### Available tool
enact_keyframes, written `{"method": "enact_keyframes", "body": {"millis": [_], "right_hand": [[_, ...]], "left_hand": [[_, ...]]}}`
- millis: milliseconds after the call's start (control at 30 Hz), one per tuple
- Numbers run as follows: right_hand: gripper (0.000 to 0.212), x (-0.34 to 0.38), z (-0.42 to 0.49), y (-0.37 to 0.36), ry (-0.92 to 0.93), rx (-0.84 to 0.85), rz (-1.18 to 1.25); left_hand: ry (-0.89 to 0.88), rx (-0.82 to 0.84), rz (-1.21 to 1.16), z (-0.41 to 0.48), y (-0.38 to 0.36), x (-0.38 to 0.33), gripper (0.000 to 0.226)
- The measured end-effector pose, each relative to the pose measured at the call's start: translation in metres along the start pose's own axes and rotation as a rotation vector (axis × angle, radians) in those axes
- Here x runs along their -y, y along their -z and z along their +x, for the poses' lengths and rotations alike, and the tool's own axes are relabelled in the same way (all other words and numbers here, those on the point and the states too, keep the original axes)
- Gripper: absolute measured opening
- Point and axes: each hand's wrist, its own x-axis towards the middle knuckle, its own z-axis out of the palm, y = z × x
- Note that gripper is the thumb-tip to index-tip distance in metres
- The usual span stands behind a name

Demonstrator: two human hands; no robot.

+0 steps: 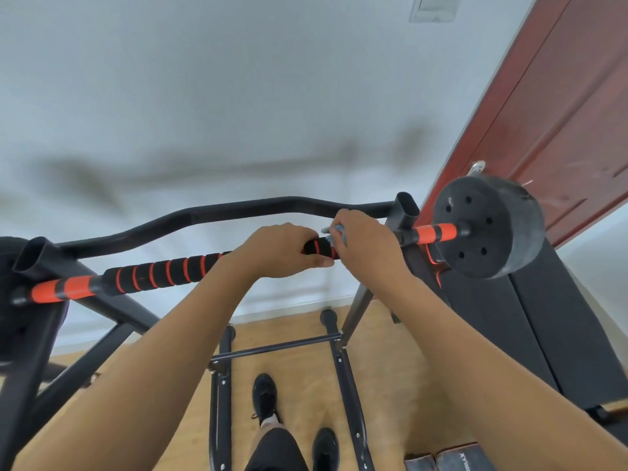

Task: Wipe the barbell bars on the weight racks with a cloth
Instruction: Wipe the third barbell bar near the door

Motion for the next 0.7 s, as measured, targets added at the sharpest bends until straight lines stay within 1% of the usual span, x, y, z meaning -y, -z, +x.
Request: {"method": "enact_keyframes", "body": {"millis": [67,167,233,300,367,467,567,633,700], "right_hand": [[0.010,0.004,-0.008,-0.010,0.014,-0.019,-0.056],[0.010,-0.001,-0.027,-0.012,0.061,-0.032,0.028],[0.010,-0.004,-0.034,-0.011,0.059,0.006,0.071],[0.012,-0.006,-0.040,-0.008,0.045,0.048,0.122],[0.011,-0.007,-0.040,-0.004,0.054,0.049,0.139],[0.009,-0.004,-0.028,0.000,0.067,0.093,-0.014],[0.012,0.005,-0.009,0.000,0.084,0.074,-0.151],[0.009,0.009,0.004,0.000,0.099,0.071,-0.176],[0.008,0.012,0.017,0.005,0.084,0.120,-0.171]], "left_hand": [[-0.003,0.038,0.032,0.000,-0.002,-0.001,0.044],[-0.007,0.128,-0.112,0.001,0.005,-0.002,0.045],[-0.014,0.151,-0.181,0.002,0.008,-0.001,0.046],[-0.018,0.158,-0.215,0.004,0.007,0.001,0.048],[-0.017,0.163,-0.210,0.006,0.006,0.003,0.045],[-0.031,0.146,-0.144,0.003,0.005,0.001,0.037],[-0.045,0.113,-0.090,0.001,0.004,0.000,0.038],[-0.046,0.102,-0.068,0.001,0.003,0.002,0.042],[-0.050,0.099,-0.055,0.001,0.003,0.003,0.042]]}}
